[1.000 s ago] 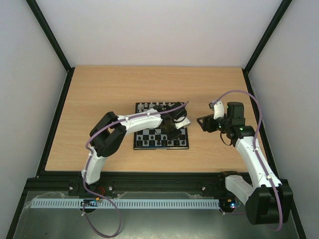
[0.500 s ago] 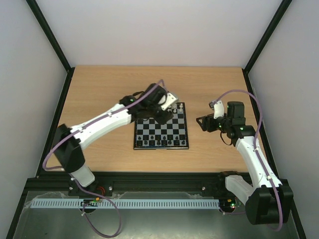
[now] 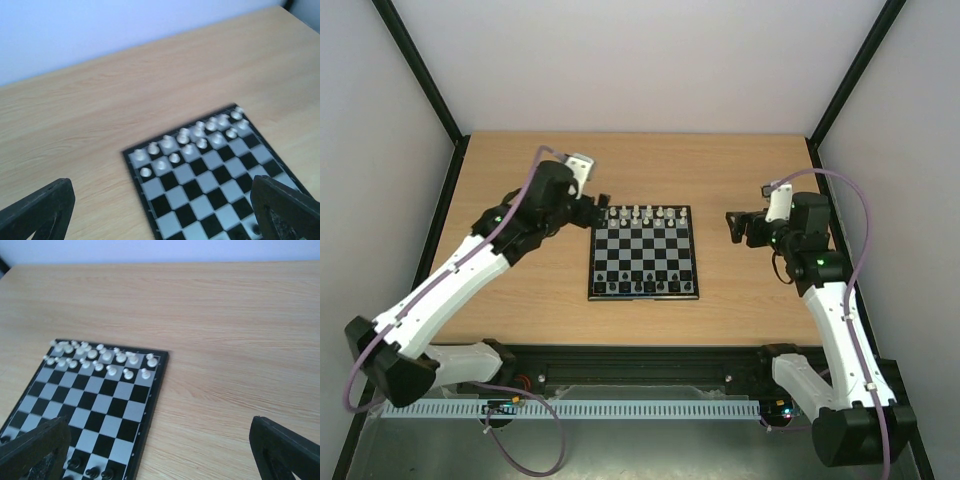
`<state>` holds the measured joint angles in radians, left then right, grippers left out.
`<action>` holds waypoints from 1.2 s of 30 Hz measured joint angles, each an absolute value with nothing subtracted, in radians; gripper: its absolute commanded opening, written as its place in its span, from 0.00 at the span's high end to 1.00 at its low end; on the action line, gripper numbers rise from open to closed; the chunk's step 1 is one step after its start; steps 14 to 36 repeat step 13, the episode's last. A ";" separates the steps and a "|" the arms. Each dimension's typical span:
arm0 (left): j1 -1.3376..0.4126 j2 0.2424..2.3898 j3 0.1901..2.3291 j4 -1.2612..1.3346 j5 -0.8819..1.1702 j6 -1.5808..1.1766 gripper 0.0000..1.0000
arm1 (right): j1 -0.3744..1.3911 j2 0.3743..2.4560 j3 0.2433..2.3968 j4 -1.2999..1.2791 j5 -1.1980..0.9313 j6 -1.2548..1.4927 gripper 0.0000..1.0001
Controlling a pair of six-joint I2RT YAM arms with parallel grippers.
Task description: Set up the chess pieces on the board
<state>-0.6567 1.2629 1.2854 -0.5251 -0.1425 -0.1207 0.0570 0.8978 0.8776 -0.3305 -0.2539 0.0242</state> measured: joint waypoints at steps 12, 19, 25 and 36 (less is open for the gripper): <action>-0.572 1.066 1.134 -0.477 -0.485 -0.310 0.01 | 0.057 0.900 1.004 -0.336 -0.147 0.142 0.01; -0.565 1.059 1.123 -0.476 -0.499 -0.321 0.01 | 0.057 0.899 1.010 -0.332 -0.146 0.145 0.01; -0.565 1.059 1.123 -0.476 -0.499 -0.321 0.01 | 0.057 0.899 1.010 -0.332 -0.146 0.145 0.01; -0.565 1.059 1.123 -0.476 -0.499 -0.321 0.01 | 0.057 0.899 1.010 -0.332 -0.146 0.145 0.01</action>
